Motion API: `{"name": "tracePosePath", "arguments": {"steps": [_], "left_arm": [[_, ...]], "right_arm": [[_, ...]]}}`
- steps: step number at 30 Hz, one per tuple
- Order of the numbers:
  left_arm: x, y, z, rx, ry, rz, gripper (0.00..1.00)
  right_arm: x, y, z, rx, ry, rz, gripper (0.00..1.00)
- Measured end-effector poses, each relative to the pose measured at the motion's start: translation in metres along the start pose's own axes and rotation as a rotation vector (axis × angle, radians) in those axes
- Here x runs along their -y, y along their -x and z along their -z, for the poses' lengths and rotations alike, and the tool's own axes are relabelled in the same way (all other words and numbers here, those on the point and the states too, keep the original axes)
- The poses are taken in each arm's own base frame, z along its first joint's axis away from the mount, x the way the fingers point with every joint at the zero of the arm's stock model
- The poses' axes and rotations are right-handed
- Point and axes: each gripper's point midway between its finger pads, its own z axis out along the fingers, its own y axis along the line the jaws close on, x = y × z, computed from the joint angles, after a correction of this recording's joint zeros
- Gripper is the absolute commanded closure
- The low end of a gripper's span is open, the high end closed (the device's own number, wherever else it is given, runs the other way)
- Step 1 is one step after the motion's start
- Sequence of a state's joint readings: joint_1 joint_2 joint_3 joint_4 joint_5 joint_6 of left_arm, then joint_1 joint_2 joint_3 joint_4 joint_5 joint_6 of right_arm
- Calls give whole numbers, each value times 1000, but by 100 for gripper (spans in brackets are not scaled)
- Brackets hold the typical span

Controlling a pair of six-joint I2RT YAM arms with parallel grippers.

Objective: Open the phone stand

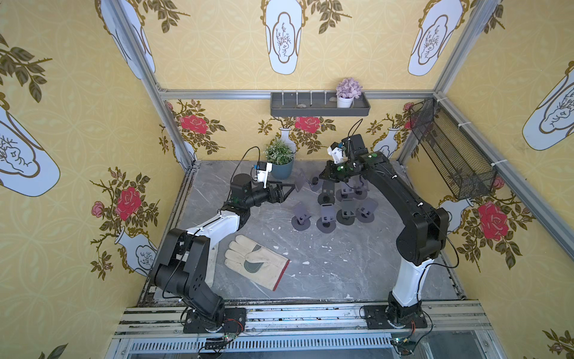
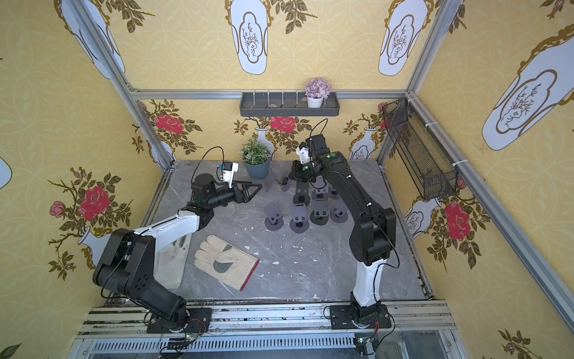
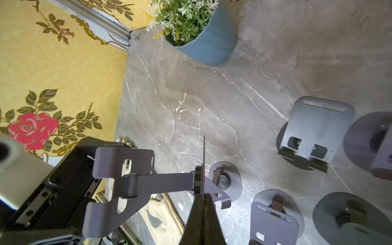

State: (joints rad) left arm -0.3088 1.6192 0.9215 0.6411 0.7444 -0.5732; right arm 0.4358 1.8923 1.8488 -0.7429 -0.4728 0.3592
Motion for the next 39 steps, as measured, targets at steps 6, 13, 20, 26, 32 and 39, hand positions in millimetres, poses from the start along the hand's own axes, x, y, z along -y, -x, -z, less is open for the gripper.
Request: {"name": "tracePosePath", "arguments": {"steps": [6,13,20,26,32,39], "left_arm": [[7,21,3,85,-161,173,0],[4,26,11,126,-334,366,11],[23,36,17,124,-420,389,12],[23,38,22,123,-434,387,12],[10,42,28,141,-411,401,7],[-3,38,28,141,-390,421,7]], "right_arm": [[-8,-4,-6,12,90,-42,100],[-24,10,-5,65,183,-41,100],[-34,26,-16,82,235,-45,100],[-41,27,-20,70,257,-34,100],[-39,33,-12,100,236,-18,100],[-42,38,-2,118,252,-5,100]]}}
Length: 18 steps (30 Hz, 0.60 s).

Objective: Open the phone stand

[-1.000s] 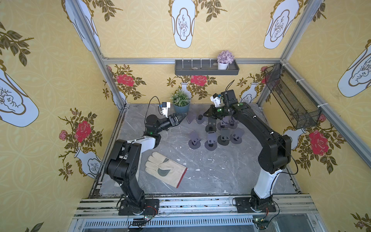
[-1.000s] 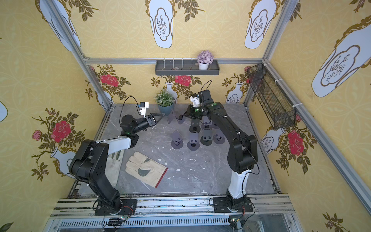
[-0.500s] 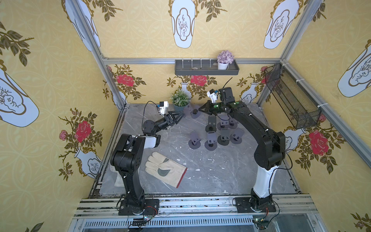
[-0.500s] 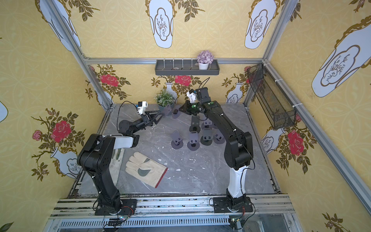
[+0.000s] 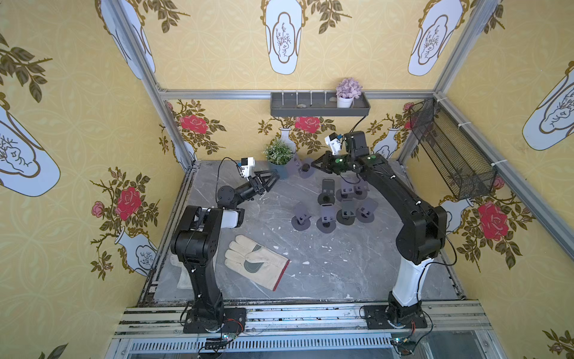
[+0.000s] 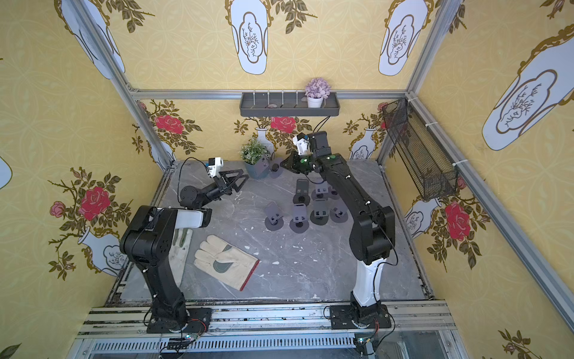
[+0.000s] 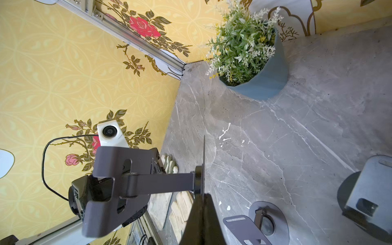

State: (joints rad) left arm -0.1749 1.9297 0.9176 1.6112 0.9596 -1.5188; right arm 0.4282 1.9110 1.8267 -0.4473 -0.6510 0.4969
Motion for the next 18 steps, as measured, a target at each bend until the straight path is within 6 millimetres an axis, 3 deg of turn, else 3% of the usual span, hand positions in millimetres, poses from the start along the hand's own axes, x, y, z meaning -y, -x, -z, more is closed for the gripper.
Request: {"name": "tracePosePath", "arguments": {"steps": [9,18], "left_arm": [[-8,-1,1,1,10,41,10],[-8,-2,0,0,10,65,32]], "right_arm": [[-10,-25,-21,-80,47,-5,100],[-6,-32,-42,-113,46,-17,100]]}}
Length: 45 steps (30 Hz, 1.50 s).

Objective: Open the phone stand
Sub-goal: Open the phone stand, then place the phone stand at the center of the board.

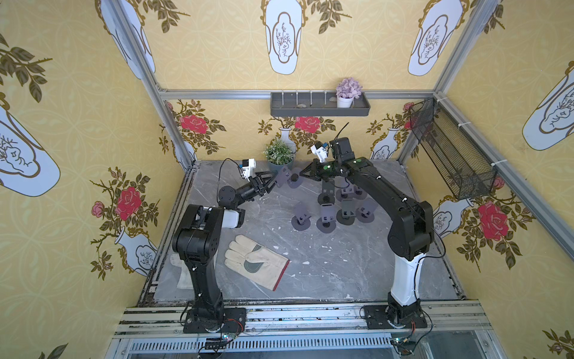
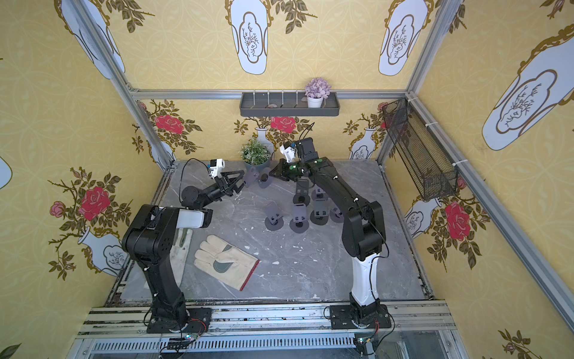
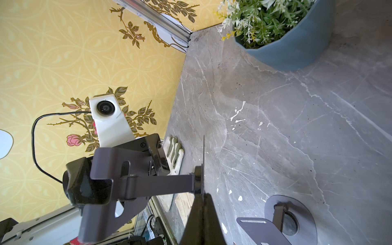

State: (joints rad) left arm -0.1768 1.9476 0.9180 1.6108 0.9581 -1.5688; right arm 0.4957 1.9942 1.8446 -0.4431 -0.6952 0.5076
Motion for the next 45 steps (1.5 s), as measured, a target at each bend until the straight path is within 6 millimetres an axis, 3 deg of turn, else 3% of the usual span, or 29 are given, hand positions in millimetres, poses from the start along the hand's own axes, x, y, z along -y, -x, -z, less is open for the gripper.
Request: {"name": "tracePosePath", "arguments": {"steps": [7,16,22,31,45], "left_arm": [[0,0,0,1,1,11,44],[-3,0,0,1,10,37,77],[-6,1,-1,-2,14,51,90],[-3,-4,-1,-33,2,67,99],[-15,-24,14,-73,30,95,100]], "right_arm": [[-1,6,-3,6,5,7,100],[-3,7,-4,4,14,11,100],[-2,7,-4,6,11,21,100],[1,7,0,20,-42,85,100],[-7,3,21,41,-181,219,100]]}}
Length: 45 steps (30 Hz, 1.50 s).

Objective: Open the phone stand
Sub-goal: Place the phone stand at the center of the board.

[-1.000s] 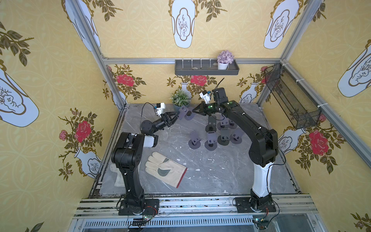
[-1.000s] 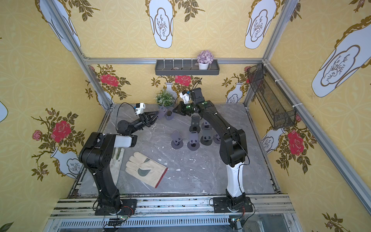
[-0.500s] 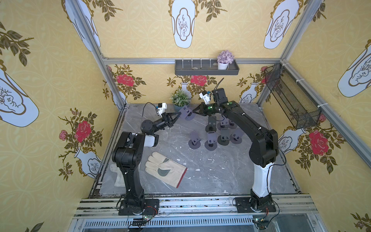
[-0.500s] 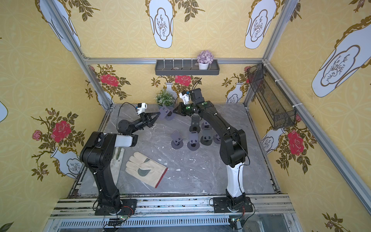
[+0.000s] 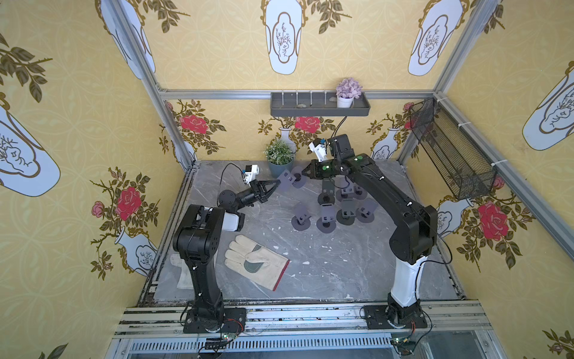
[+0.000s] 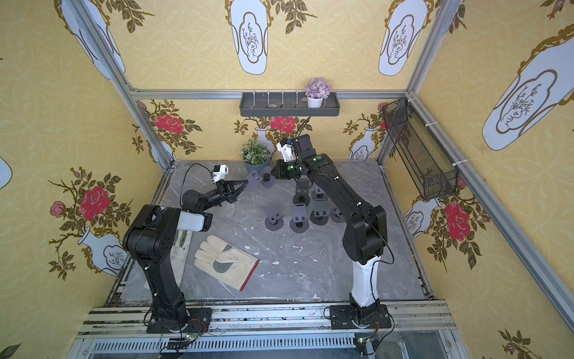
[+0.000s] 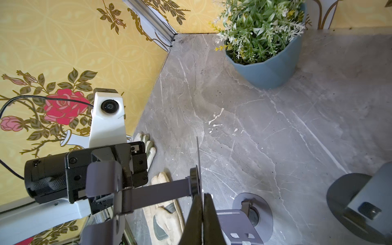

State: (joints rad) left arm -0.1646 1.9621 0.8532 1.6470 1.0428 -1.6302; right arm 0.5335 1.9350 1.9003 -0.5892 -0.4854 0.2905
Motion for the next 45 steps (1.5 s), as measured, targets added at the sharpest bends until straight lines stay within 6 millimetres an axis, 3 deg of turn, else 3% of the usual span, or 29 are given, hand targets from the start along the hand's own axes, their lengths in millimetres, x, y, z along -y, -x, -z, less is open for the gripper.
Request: {"name": "tracePosePath", "arguments": {"steps": [20,21,22,24,25,29,34,37,42,45], "left_arm": [[-17,-4,12,-5,34,30,100],[-16,-4,11,-7,32,28,100],[-15,-2,11,-7,30,22,100],[-11,0,10,-13,23,7,100],[-11,2,10,-12,27,6,100],[-1,13,7,-8,17,-13,100],[27,21,-1,-27,-17,-102,100],[36,26,-5,-46,5,-168,100],[29,47,-16,-83,163,-286,100],[10,59,-15,-99,290,-344,100]], "right_arm": [[-5,-11,1,-11,-66,44,100],[-5,-11,1,-11,-66,43,93],[-6,-11,1,-10,-65,43,76],[-6,-7,2,4,-61,30,20],[-6,-1,5,23,-52,26,0],[2,21,25,118,-44,8,2],[36,20,39,138,-77,-73,2],[43,20,41,140,-84,-95,2],[49,14,40,128,-92,-108,2],[53,4,38,109,-99,-126,2]]}}
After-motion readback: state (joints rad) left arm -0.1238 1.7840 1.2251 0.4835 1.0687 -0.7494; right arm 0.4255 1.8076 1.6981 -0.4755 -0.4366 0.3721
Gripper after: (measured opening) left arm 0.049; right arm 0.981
